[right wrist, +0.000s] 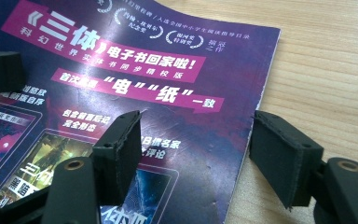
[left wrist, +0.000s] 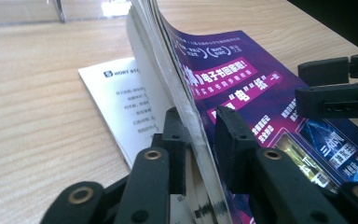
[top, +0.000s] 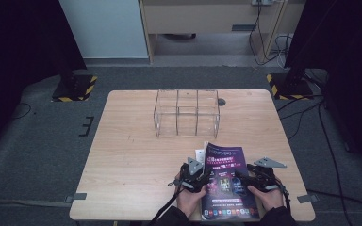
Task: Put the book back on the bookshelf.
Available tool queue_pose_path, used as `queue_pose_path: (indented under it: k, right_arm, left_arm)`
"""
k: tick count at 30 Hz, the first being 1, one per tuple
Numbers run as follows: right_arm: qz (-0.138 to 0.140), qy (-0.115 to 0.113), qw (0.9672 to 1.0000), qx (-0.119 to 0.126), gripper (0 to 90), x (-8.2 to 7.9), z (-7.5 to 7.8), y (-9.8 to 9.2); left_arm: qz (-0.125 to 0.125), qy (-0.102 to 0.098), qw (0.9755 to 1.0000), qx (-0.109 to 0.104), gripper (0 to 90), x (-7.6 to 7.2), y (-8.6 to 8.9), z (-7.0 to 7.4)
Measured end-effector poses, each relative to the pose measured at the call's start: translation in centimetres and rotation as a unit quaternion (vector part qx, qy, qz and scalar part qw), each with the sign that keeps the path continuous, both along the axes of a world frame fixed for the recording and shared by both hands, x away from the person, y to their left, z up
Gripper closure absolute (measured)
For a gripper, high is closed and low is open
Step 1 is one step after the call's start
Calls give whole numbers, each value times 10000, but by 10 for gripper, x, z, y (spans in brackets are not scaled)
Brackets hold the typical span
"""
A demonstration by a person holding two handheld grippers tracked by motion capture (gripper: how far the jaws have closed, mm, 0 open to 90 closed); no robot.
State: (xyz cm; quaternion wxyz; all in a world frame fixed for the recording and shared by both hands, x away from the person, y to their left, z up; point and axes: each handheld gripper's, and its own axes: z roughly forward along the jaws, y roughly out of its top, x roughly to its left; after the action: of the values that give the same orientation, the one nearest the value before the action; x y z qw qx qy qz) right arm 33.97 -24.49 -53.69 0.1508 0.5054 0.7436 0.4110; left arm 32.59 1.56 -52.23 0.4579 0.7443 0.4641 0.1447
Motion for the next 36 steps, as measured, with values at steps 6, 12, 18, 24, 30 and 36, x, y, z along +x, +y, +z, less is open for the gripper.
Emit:
queue_pose_path:
  k: [6, 12, 18, 24, 30, 36]
  right_arm:
    - [61, 43, 9999, 106, 294, 1, 0, -1]
    - [25, -12, 9998, 217, 256, 1, 3, -8]
    - [11, -93, 9990, 438, 241, 1, 7, -13]
    - [75, -76, 9978, 651, 226, 1, 8, -14]
    - [169, -100, 9956, 917, 208, 0, 11, -14]
    - [393, -130, 9916, 1222, 200, -1, 16, -10]
  left_arm:
    - [-215, -160, 9996, -15, 796, -1, -1, 12]
    - [-393, -170, 9980, -459, 834, 0, 0, 27]
    - [-455, -240, 9967, -633, 842, -2, 1, 34]
    - [-507, -375, 9946, -823, 846, -5, 4, 45]
    - [-517, -602, 9921, -973, 848, -9, 10, 60]
    - [-521, -888, 9883, -1130, 849, -13, 18, 74]
